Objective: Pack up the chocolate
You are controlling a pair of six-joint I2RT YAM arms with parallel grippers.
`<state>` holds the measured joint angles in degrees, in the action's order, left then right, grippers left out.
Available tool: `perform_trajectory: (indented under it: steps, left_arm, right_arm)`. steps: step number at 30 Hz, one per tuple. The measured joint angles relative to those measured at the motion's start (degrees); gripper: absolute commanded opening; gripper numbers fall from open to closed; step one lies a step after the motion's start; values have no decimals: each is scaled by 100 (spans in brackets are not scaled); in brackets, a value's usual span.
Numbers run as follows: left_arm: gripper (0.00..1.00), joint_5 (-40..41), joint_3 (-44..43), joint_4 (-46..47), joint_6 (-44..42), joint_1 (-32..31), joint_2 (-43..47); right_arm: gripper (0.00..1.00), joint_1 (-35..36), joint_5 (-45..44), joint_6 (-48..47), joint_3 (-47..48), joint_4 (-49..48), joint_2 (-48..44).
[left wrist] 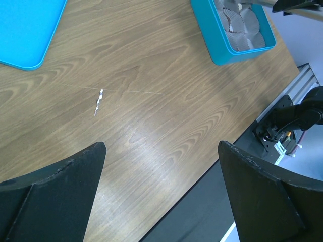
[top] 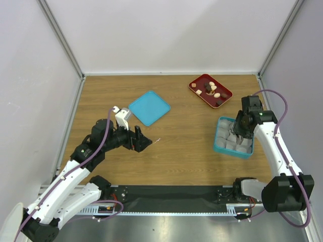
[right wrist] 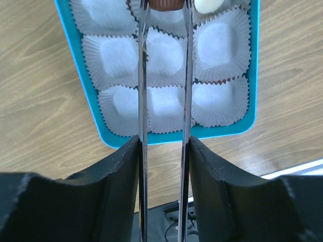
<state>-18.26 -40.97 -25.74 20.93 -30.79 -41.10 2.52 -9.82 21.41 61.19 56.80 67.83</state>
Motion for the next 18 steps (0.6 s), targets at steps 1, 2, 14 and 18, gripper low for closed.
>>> perform_trajectory:
  steps: [1, 2, 14, 18]
  left_arm:
    - [100, 2, 0, 0, 0, 0, 0]
    - [100, 0, 0, 2, 0, 0, 0]
    - [100, 0, 0, 33, 0, 0, 0]
    - [100, 2, 0, 33, 0, 0, 0]
  right_arm:
    - [47, 2, 0, 0, -37, -7, -2]
    - [48, 2, 2, 0, -68, -7, -2]
    - [49, 4, 0, -17, 28, 33, -2]
    - [49, 20, 9, -48, 610, 103, 144]
